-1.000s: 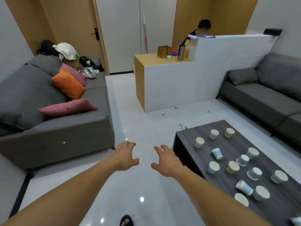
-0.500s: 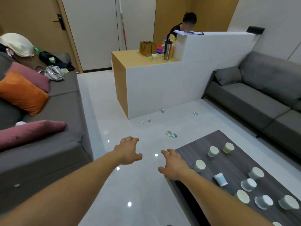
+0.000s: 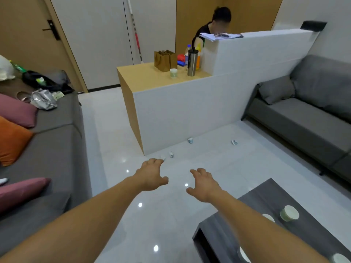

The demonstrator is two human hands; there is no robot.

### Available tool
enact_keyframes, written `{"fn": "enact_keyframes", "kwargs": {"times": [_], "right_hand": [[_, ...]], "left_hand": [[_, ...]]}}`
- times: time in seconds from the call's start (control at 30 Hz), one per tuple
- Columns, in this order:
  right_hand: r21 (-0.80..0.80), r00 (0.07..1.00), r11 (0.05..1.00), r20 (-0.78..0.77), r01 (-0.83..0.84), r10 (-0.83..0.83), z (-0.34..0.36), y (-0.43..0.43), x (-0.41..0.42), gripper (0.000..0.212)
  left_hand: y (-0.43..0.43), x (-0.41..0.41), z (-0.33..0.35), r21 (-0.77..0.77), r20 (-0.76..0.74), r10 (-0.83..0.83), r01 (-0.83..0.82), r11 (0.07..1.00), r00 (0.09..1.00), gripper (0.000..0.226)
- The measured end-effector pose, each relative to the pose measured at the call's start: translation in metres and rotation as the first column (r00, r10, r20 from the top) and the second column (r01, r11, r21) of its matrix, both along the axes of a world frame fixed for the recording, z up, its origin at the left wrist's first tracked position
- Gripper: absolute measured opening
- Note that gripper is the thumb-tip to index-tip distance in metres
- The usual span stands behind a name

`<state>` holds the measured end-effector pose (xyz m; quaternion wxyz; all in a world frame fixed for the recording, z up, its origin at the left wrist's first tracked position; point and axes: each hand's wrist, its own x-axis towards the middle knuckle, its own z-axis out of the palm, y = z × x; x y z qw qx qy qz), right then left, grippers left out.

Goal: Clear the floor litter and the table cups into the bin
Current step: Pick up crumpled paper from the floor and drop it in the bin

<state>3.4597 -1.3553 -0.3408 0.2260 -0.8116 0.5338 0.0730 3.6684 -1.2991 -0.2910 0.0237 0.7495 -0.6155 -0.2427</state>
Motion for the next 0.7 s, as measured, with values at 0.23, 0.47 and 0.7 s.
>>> {"fn": "enact_keyframes", "kwargs": {"times": [0.23, 0.47, 0.7], "right_hand": [[0.031, 0.997, 0.997, -0.009, 0.072, -0.072, -0.017, -0.125, 0.026, 0.078], [0.04, 0.966, 0.966, -0.001, 0.257, -0.257, -0.022, -0.239, 0.031, 0.077], [0.108, 0.914, 0.908, -0.03, 0.406, -0.405, -0.04, -0.317, -0.007, 0.082]], "left_hand": [[-0.142, 0.031, -0.021, 0.04, 0.005, -0.078, 0.078, 0.996, 0.997, 0.08], [-0.307, 0.041, -0.031, 0.088, -0.008, -0.243, 0.242, 0.966, 0.97, 0.081], [-0.425, -0.002, -0.046, 0.111, -0.047, -0.424, 0.426, 0.898, 0.905, 0.081]]}}
